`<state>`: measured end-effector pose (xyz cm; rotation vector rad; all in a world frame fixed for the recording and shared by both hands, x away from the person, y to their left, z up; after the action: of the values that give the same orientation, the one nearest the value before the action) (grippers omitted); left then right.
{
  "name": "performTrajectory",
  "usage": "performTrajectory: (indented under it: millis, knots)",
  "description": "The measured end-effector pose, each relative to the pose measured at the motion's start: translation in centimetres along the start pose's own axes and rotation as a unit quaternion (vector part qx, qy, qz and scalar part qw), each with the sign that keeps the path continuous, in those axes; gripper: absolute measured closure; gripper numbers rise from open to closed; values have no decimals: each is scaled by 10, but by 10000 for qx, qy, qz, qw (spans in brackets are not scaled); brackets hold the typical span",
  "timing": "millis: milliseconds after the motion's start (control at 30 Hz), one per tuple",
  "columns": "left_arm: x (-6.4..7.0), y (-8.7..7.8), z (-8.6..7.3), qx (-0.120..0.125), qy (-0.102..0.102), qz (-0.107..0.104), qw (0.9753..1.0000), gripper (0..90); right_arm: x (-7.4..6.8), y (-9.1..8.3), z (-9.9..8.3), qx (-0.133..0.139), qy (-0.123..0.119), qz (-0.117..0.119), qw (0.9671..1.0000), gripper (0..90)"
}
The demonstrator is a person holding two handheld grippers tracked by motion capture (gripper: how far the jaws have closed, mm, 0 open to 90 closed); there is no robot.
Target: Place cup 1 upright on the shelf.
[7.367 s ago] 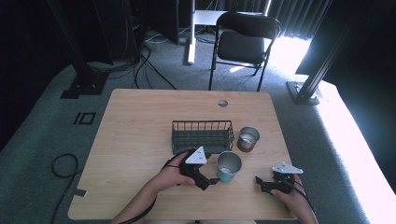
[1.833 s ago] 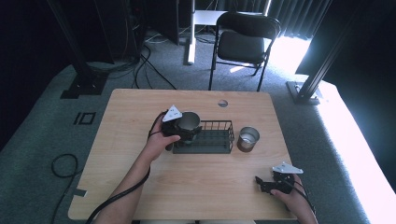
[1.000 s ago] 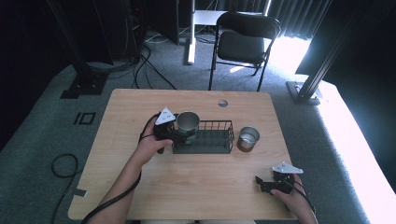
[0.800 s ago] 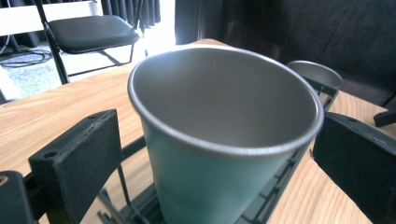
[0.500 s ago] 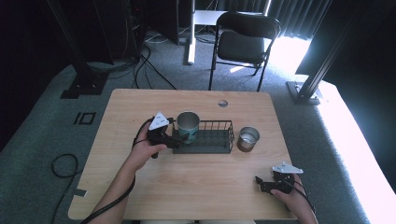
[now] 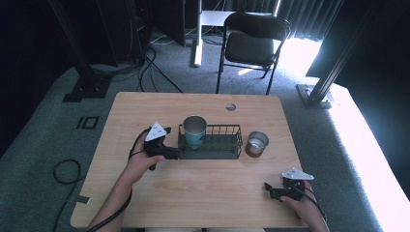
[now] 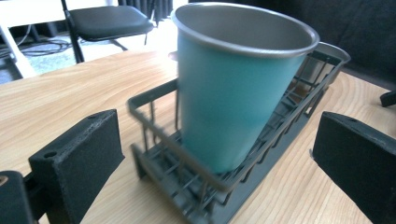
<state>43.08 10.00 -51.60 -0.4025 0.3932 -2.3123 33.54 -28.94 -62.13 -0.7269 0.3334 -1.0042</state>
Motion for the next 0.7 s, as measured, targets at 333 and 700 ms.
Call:
performTrajectory:
  millis: [333,700]
  knots:
    - [-18,-23,-15,-64,-126,214,9997,22,0,0,0,-1,1,0,10000,121]
    - [-36,-42,-35,-230,-389,561,9974,22,0,0,0,1,0,0,10000,121]
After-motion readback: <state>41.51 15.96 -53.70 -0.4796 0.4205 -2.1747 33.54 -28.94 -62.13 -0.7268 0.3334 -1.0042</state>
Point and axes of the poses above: each handheld gripper's, and its own axes: y roughly forward along the jaws, z roughly out of its top, x roughly to its right, the point moved 9 cm from there along y, roughly forward along the jaws, and after that the axes turned 6 degrees about -y, right-handed, at the moved point
